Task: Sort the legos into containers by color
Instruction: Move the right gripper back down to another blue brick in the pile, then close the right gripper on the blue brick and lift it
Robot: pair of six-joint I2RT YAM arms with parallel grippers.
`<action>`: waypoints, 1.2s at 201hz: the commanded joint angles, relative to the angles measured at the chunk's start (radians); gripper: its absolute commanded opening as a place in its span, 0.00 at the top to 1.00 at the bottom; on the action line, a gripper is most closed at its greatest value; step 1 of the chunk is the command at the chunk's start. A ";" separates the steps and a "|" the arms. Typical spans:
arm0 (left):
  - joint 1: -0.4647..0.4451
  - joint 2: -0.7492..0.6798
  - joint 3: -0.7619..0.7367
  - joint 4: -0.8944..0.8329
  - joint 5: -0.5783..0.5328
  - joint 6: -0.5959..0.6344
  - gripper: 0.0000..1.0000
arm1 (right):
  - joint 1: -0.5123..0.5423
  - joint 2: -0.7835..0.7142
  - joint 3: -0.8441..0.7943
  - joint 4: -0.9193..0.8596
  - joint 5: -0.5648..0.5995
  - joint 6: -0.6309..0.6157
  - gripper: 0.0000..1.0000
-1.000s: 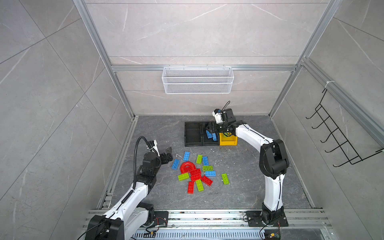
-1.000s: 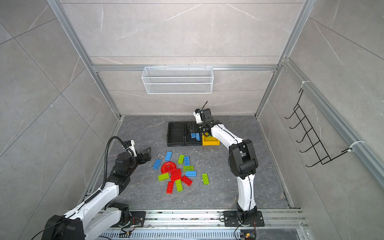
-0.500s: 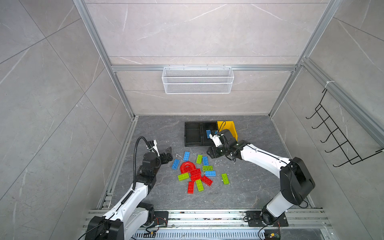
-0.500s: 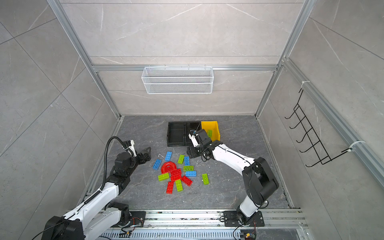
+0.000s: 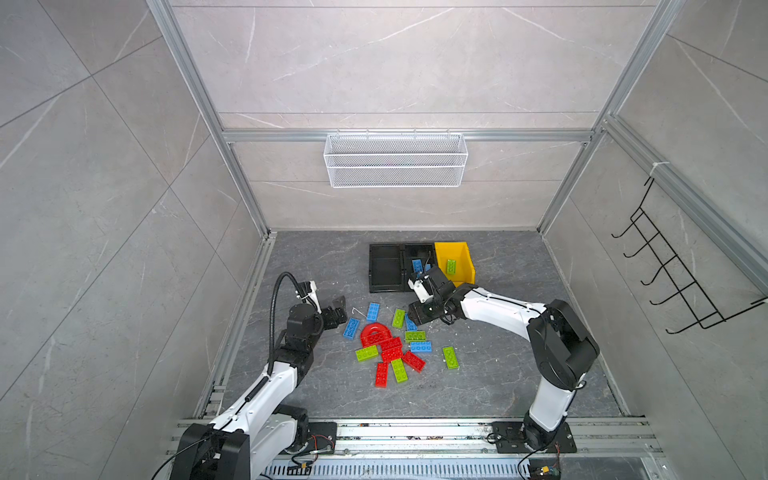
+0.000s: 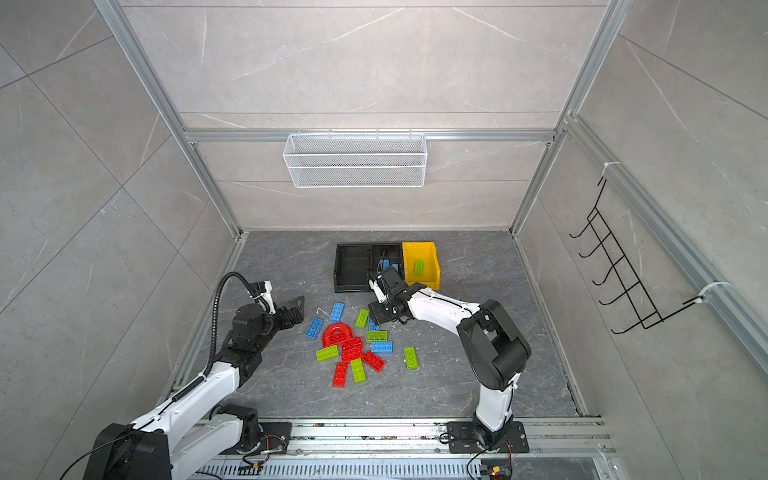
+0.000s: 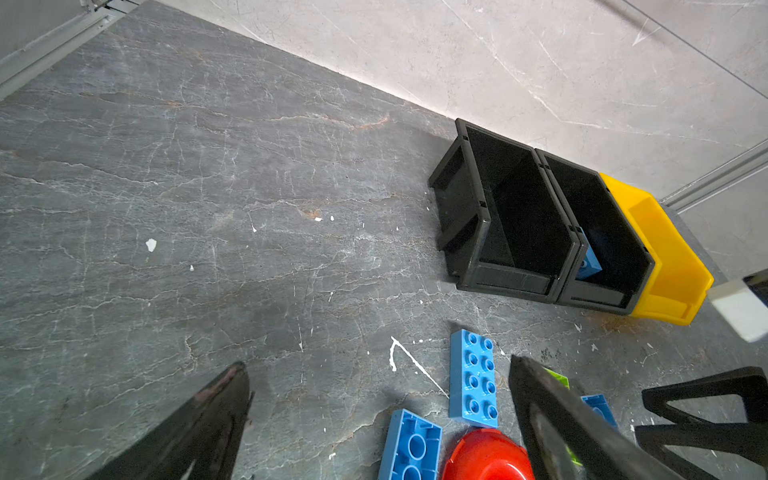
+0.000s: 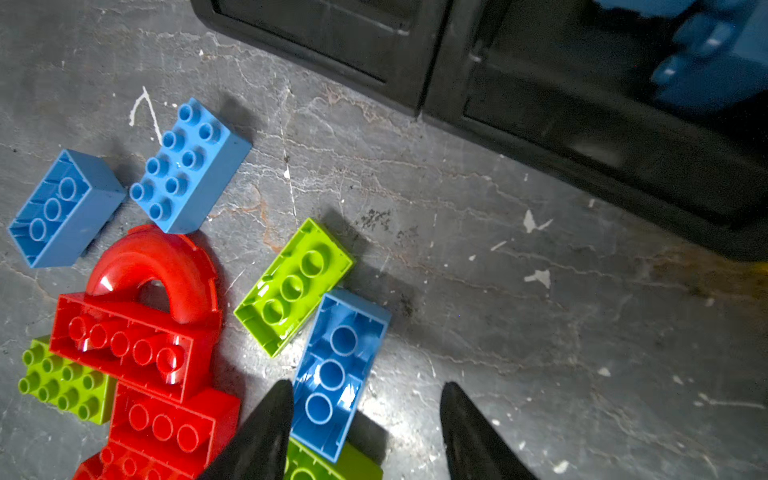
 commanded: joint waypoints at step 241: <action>-0.014 0.034 0.031 0.039 0.035 0.064 0.00 | -0.048 -0.002 -0.069 0.025 -0.021 -0.027 0.69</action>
